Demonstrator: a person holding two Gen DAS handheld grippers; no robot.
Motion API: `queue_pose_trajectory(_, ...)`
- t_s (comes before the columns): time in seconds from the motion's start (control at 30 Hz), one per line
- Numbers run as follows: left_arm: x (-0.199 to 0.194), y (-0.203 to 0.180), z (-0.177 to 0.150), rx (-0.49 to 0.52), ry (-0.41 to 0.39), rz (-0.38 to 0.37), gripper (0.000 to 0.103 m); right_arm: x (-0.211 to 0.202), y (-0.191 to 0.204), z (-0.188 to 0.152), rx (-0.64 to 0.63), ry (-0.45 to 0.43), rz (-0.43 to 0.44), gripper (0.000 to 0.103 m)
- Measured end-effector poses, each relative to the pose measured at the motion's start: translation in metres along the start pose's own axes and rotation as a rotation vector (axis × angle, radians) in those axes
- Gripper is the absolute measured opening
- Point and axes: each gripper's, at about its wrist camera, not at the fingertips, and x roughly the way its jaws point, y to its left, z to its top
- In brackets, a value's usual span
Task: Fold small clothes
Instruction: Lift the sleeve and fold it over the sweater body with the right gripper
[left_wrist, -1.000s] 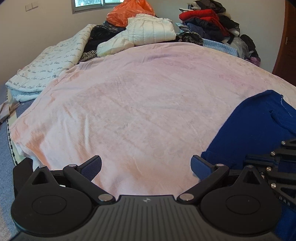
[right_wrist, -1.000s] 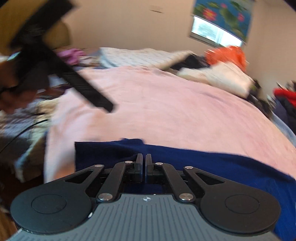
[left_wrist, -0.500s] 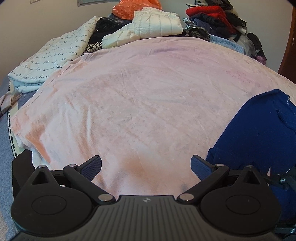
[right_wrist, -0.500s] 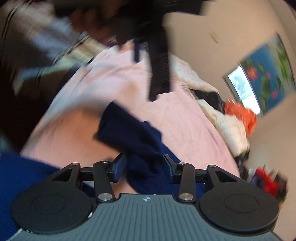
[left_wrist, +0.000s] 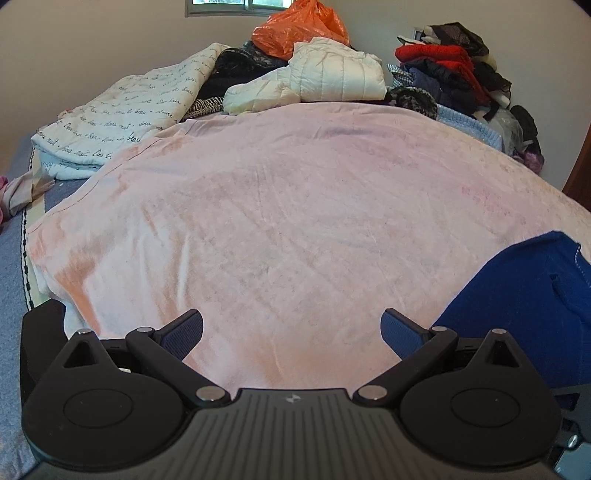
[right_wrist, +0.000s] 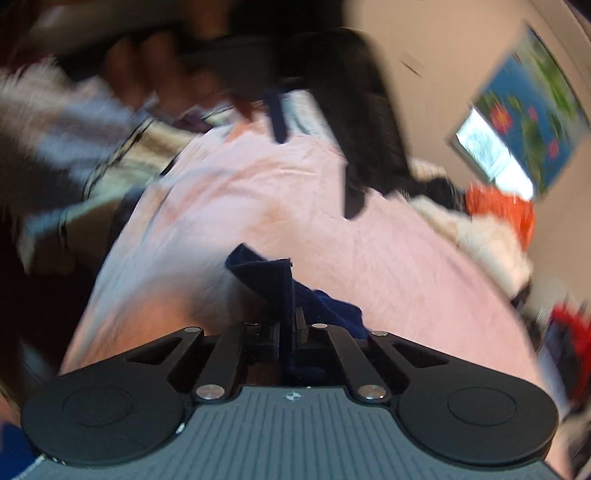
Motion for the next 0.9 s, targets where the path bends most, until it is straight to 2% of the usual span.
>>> queue_pose_trajectory(0.07, -0.002, -0.008, 0.004, -0.022, -0.022, -0.027, 0.103, -0.014, -0.043, -0.004, 0.252, -0.048, 0.012, 0.003)
queue_pose_trajectory(0.2, -0.005, -0.038, 0.009, -0.011, -0.061, -0.088, 0.103, -0.044, -0.138, -0.041, 0.779, -0.167, 0.028, 0.004)
queue_pose_trajectory(0.33, -0.007, -0.092, -0.001, 0.148, -0.09, -0.154, 0.103, -0.076, -0.206, -0.103, 1.214, -0.288, 0.04, 0.007)
queue_pose_trajectory(0.43, -0.014, -0.138, -0.015, 0.3, -0.152, -0.183, 0.103, -0.095, -0.227, -0.146, 1.423, -0.381, 0.062, 0.007)
queue_pose_trajectory(0.53, -0.021, -0.182, -0.033, 0.444, -0.235, -0.195, 0.103, -0.11, -0.239, -0.173, 1.506, -0.416, 0.01, 0.007)
queue_pose_trajectory(0.67, -0.014, -0.233, -0.053, 0.577, -0.271, -0.195, 0.103, -0.125, -0.255, -0.189, 1.553, -0.444, -0.037, 0.007)
queue_pose_trajectory(0.8, -0.003, -0.272, -0.065, 0.642, -0.305, -0.184, 0.103, -0.127, -0.276, -0.176, 1.519, -0.421, -0.053, 0.007)
queue_pose_trajectory(0.9, 0.006, -0.298, -0.071, 0.682, -0.346, -0.149, 0.103, -0.134, -0.287, -0.154, 1.47, -0.443, -0.024, 0.007)
